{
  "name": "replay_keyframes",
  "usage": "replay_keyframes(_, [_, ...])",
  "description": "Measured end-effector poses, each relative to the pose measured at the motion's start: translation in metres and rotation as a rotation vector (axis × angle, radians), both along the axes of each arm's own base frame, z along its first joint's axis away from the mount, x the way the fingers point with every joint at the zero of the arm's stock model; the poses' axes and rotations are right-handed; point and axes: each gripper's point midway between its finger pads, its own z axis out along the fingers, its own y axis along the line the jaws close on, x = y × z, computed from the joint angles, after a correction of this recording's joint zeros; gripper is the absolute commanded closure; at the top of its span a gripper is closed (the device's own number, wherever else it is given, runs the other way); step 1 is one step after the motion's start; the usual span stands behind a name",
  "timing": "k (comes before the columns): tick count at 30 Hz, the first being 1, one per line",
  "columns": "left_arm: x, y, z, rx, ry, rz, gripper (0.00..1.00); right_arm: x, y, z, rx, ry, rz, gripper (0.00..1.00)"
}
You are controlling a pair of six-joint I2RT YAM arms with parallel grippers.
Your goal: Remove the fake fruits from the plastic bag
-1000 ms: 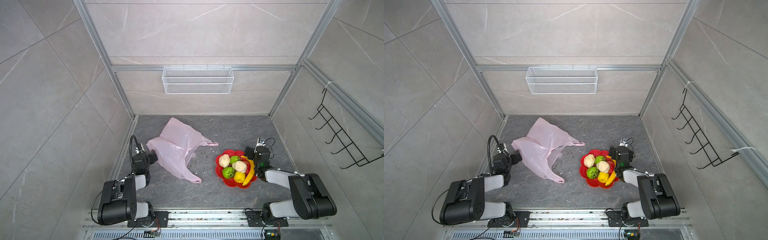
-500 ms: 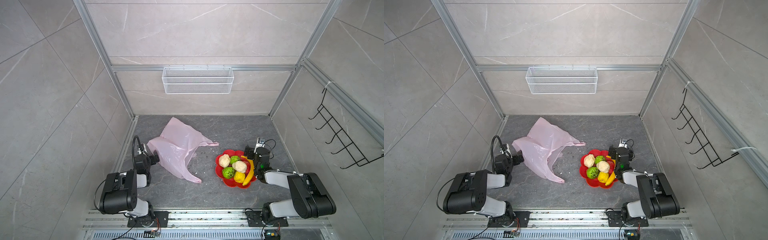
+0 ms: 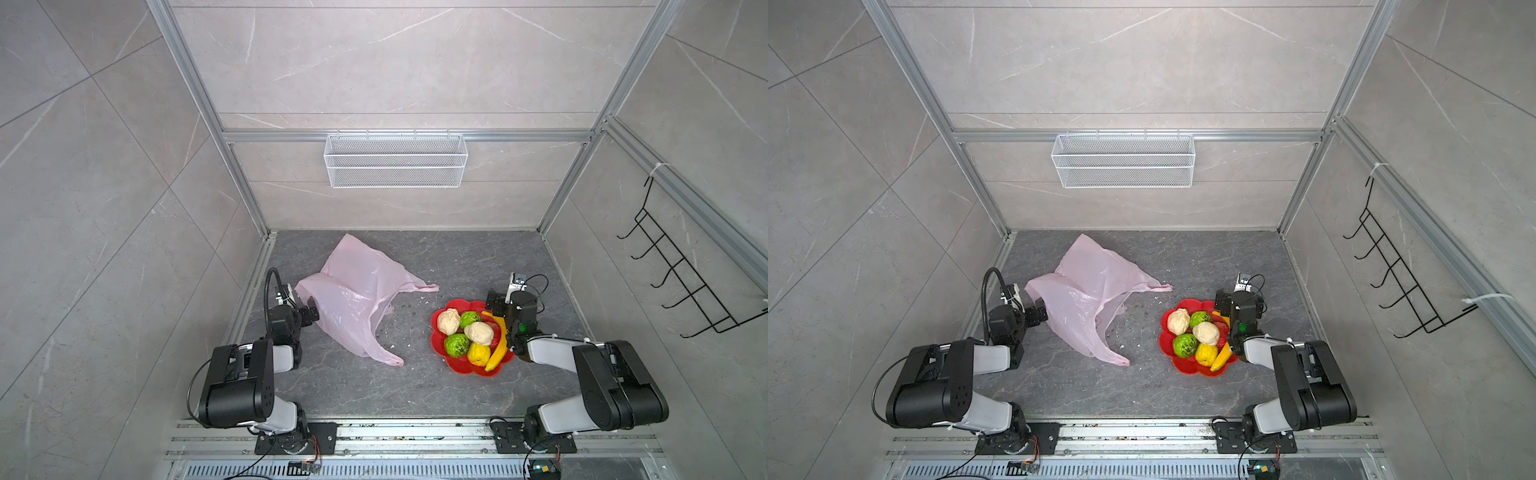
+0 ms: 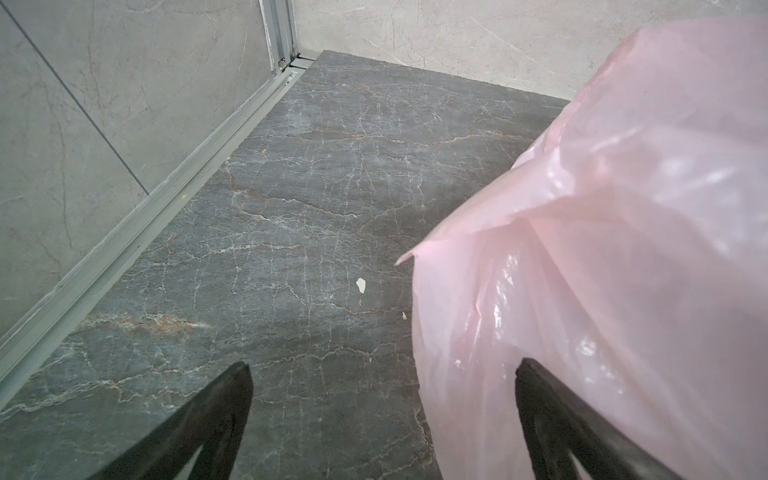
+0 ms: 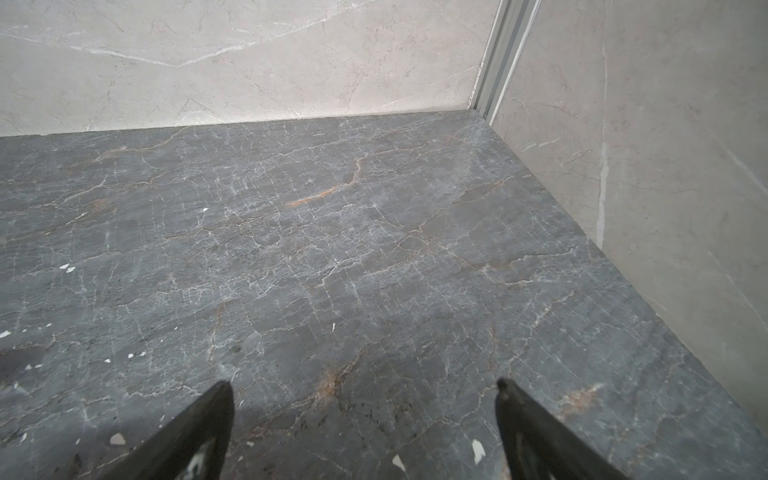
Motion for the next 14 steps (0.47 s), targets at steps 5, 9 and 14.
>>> replay_keyframes(5, [0.000,0.000,-0.001,0.000,0.004,0.000,0.00,0.000,0.000,0.000,0.000,0.002,0.000,0.01])
replay_keyframes(9, [0.000,0.000,-0.001,0.000,0.004,0.000,0.00,0.002,0.004,-0.001,-0.004,0.011,0.028,0.01])
replay_keyframes(14, [-0.001,0.000,-0.001,0.000,0.005,0.000,0.00,0.009,0.019,-0.003,-0.004,0.030,0.114,0.01])
